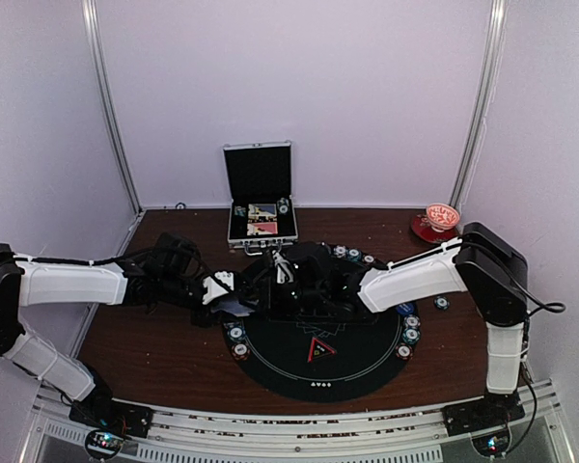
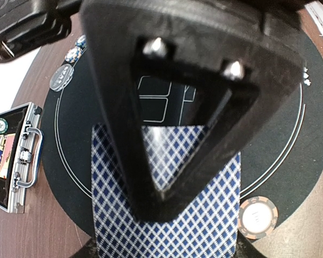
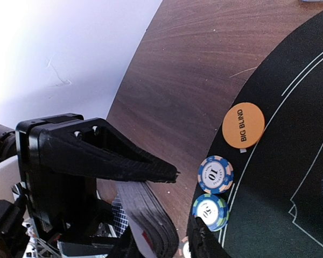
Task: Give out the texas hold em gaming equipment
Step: Pick up the poker card from the face-down deck piles, then distribute the poker card in the small blind area, then pick up the poker card from the face-down deck piles.
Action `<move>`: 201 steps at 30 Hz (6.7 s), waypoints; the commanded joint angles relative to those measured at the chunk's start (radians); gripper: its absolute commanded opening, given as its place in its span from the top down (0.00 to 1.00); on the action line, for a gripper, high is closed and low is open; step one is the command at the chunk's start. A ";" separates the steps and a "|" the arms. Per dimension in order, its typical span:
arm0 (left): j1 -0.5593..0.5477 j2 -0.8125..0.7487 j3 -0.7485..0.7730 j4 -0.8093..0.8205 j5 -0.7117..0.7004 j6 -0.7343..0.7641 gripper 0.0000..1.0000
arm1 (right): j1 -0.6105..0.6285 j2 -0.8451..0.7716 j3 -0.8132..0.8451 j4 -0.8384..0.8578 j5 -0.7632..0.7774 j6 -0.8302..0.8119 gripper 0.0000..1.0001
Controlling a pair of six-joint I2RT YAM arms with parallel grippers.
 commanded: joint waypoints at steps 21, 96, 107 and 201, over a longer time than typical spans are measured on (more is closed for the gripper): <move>0.002 0.000 -0.002 0.036 0.016 0.008 0.68 | 0.015 -0.139 -0.091 -0.009 0.004 -0.026 0.94; 0.010 -0.012 -0.005 0.033 0.031 0.008 0.68 | -0.852 -0.617 -0.752 -0.161 -0.196 -0.232 1.00; 0.011 -0.010 -0.003 0.030 0.035 0.011 0.68 | -0.877 -0.492 -0.669 -0.225 -0.175 -0.281 1.00; 0.010 -0.023 -0.008 0.017 0.056 0.021 0.68 | 0.002 -0.095 -0.142 0.201 0.007 -0.081 0.17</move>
